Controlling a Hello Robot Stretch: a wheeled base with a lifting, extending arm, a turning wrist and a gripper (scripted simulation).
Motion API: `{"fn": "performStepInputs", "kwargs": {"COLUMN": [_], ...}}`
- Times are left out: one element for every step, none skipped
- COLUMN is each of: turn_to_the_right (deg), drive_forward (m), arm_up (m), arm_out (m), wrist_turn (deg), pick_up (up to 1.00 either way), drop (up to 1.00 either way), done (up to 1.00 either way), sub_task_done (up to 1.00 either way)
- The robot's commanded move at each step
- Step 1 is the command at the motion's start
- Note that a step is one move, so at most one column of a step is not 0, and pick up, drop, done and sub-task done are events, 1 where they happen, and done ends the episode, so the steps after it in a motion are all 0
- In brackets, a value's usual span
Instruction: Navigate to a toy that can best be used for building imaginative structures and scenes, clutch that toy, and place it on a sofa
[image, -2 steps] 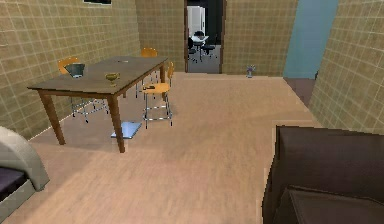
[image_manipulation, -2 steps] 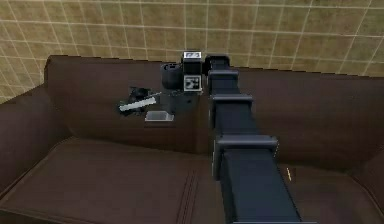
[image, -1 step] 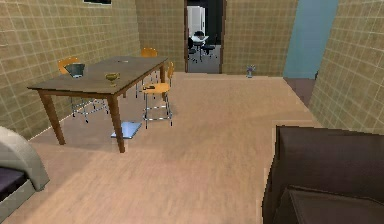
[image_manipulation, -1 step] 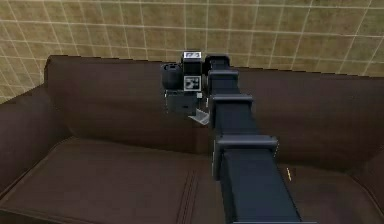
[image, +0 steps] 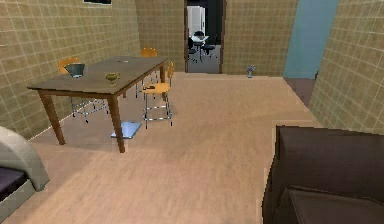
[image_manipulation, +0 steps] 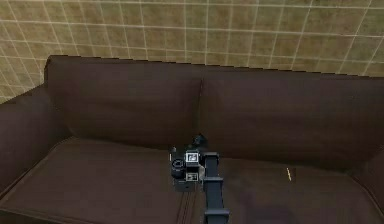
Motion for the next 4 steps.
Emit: {"fn": "performStepInputs", "kwargs": {"turn_to_the_right": [0.0,0.0,0.0,0.0], "drive_forward": [0.0,0.0,0.0,0.0], "arm_up": [-0.32,0.0,0.1,0.0], "arm_out": [0.0,0.0,0.0,-0.08], "wrist_turn": [0.0,0.0,0.0,0.0], "pick_up": [0.0,0.0,0.0,0.0], "drop": [0.0,1.0,0.0,0.0], "done": [0.0,0.0,0.0,0.0], "sub_task_done": [0.0,0.0,0.0,0.0]}}
